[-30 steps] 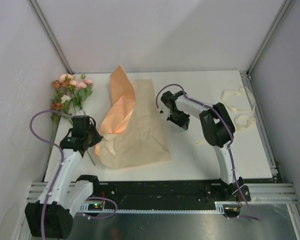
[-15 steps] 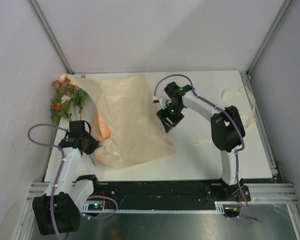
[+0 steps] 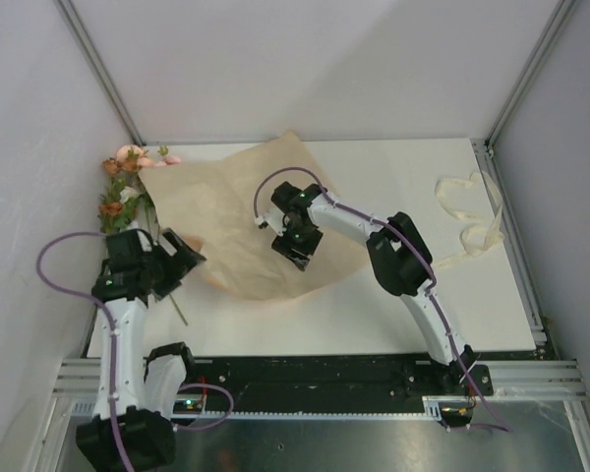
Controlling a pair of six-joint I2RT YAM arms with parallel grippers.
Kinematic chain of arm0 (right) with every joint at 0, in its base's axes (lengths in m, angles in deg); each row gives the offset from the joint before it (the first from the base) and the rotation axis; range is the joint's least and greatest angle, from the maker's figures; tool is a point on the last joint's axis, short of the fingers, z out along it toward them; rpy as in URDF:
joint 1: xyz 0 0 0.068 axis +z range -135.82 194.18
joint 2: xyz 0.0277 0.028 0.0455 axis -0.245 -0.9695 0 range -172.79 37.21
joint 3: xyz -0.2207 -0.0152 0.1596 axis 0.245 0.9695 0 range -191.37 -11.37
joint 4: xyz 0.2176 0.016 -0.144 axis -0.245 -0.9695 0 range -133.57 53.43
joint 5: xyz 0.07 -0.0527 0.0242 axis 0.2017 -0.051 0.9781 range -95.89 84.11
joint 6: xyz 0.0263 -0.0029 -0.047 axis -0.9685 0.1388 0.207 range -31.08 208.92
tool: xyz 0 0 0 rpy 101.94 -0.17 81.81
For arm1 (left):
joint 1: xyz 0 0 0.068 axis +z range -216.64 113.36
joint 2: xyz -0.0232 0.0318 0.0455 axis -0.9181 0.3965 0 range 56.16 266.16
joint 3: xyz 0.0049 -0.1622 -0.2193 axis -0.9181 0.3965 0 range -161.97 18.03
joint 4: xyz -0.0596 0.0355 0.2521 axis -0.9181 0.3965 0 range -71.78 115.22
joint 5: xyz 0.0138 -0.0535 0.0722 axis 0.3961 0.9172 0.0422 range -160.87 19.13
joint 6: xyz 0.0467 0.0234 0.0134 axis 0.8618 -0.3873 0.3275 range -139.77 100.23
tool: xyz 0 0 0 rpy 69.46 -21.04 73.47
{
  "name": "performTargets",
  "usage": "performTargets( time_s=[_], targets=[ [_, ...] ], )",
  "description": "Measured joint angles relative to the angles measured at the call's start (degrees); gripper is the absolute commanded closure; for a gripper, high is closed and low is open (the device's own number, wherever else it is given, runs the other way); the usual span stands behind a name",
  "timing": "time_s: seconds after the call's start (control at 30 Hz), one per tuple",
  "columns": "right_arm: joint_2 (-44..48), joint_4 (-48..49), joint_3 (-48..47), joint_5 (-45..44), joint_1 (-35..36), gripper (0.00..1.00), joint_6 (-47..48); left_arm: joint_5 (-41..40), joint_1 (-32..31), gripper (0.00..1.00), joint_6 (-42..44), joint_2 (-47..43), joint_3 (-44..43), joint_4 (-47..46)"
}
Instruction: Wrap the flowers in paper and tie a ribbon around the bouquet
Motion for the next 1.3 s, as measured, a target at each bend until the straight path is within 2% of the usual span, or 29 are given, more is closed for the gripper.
performTargets(
  time_s=[0.1,0.27,0.43,0.63,0.73,0.87,1.0,1.17,1.3],
  targets=[
    [-0.09,-1.7,0.48,-4.0,-0.72,0.37,2.08,2.21,5.46,0.01,5.57,-1.66,-7.63,2.71],
    [1.22,-4.46,3.63,-9.11,-3.28,0.38,5.6,3.82,9.84,0.0,16.9,1.53,-19.19,6.25],
    [4.63,-6.73,10.67,-12.04,-8.98,0.37,9.11,7.23,10.23,0.0,26.1,7.91,-26.08,7.58],
    [5.84,-8.61,13.77,-14.75,-14.88,0.34,11.34,11.32,8.76,0.0,31.76,17.38,-27.15,8.11],
    [5.97,-8.04,13.55,-14.95,-16.39,0.31,12.41,11.1,6.1,0.0,33.53,18.75,-27.15,7.93],
    [5.68,-5.29,9.97,-15.23,-17.62,0.25,13.55,8.94,3.45,0.0,35.26,16.48,-27.15,5.68],
    [5.7,-3.13,2.89,-10.62,-18.14,0.15,11.21,5.92,3.21,0.0,36.54,14.69,-27.28,2.8],
    [5.6,-0.94,-3.28,-2.67,-16.55,0.12,4.02,1.64,3.43,0.0,35.58,16.46,-28.94,-0.57],
    [1.7,-0.35,-11.58,0.87,-13.62,0.1,-2.25,2.67,5.6,0.0,33.27,20.68,-32.63,-2.73]
  ],
)
